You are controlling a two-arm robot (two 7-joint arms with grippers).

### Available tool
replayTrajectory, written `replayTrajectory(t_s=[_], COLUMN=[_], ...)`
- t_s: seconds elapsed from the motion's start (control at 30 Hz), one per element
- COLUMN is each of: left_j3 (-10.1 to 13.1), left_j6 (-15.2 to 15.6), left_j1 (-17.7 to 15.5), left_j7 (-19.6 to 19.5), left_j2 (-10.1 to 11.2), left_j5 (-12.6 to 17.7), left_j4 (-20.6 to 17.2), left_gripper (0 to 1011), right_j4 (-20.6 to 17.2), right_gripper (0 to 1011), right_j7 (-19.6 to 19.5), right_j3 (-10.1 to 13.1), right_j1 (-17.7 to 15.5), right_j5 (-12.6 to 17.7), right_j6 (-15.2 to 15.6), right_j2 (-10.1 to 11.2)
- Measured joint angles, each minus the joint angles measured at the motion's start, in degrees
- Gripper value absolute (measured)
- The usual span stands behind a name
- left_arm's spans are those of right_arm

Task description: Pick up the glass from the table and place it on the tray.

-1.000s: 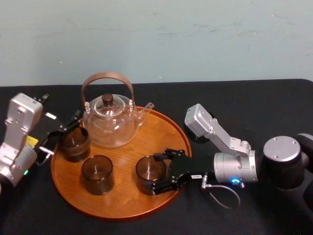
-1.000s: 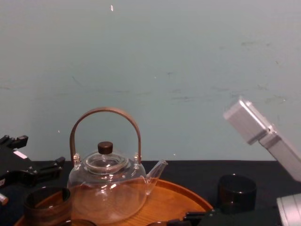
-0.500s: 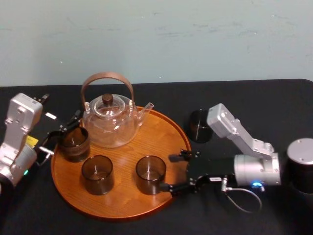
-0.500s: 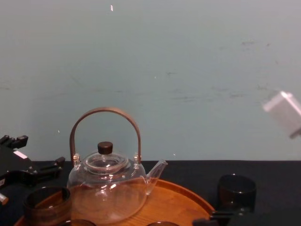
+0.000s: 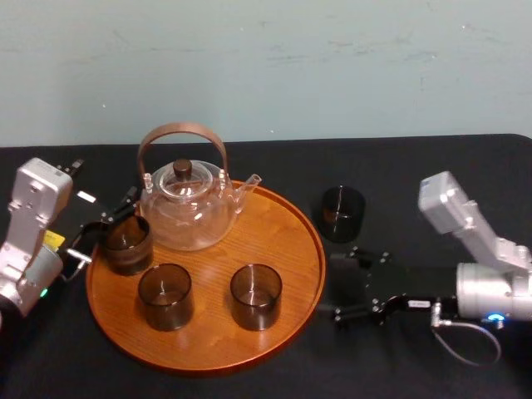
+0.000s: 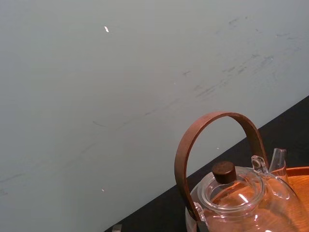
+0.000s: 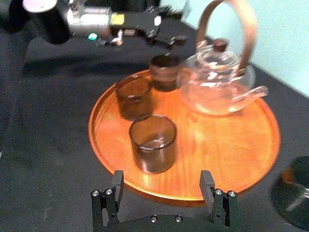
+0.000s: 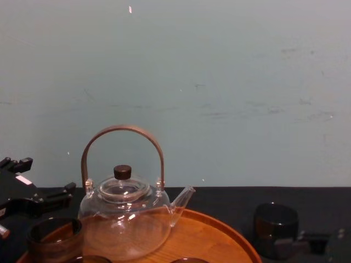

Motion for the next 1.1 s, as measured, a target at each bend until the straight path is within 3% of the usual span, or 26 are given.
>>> replayTrajectory(t_s=[0.2, 0.4, 0.57, 0.8, 1.1], left_j3=[0.00, 0.00, 0.00, 0.00, 0.00], left_j6=[0.00, 0.00, 0.00, 0.00, 0.00], left_j1=[0.00, 0.00, 0.00, 0.00, 0.00], left_j7=[0.00, 0.00, 0.00, 0.00, 0.00], left_j2=[0.00, 0.00, 0.00, 0.00, 0.00], left_j5=[0.00, 0.00, 0.00, 0.00, 0.00], left_j4=[0.00, 0.00, 0.00, 0.00, 0.00], left_gripper=[1001, 1001, 1001, 1001, 1002], right_j4=[-1.49, -1.89, -1.73, 0.04, 2.13], right_gripper=[1003, 1002, 1002, 1002, 1002], right_j7=[-2.49, -6.10, -10.88, -17.16, -18.82], right_j3=[3.76, 6.49, 8.67, 10.50, 10.76], right_j1=[-3.00, -5.14, -6.57, -6.41, -4.13], right_j5=[2.68, 3.94, 4.42, 4.24, 2.64], right_j6=[-2.15, -2.15, 0.13, 6.31, 10.32], right_j2=[1.12, 1.12, 0.37, -1.47, -3.44])
